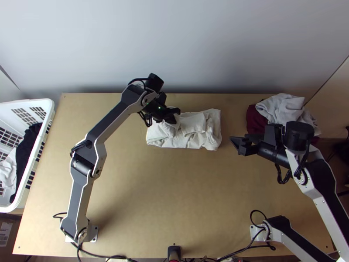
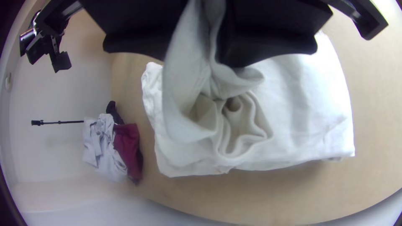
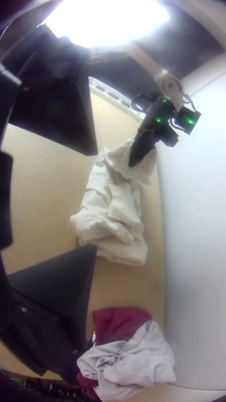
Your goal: Fold the t-shirt
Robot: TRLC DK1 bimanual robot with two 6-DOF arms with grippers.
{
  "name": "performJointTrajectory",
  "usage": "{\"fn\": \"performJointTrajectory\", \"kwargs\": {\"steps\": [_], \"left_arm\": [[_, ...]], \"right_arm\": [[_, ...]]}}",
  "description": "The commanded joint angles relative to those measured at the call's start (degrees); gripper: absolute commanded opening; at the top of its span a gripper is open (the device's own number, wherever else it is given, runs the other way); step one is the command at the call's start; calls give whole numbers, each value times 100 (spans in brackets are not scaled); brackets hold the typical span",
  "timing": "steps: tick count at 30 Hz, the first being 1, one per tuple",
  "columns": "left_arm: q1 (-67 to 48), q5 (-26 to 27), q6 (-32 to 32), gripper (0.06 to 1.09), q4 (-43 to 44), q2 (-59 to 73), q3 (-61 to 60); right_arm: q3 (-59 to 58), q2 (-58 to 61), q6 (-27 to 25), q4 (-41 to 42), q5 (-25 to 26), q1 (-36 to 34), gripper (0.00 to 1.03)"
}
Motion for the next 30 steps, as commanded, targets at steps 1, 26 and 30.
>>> {"fn": "performJointTrajectory", "kwargs": {"steps": [1,26,30], "left_arm": [[-276,-5,-294,9,556,62,32],[-1005,4,-1093,27,2269,634,138],[-1111,-5,-1322,81,2735,642,138]], "right_arm": [[-136,-124,20,30,3,-42,99],[-883,-484,187,240,3,-104,98],[-1085,-546,239,328,3,-78,98]]}}
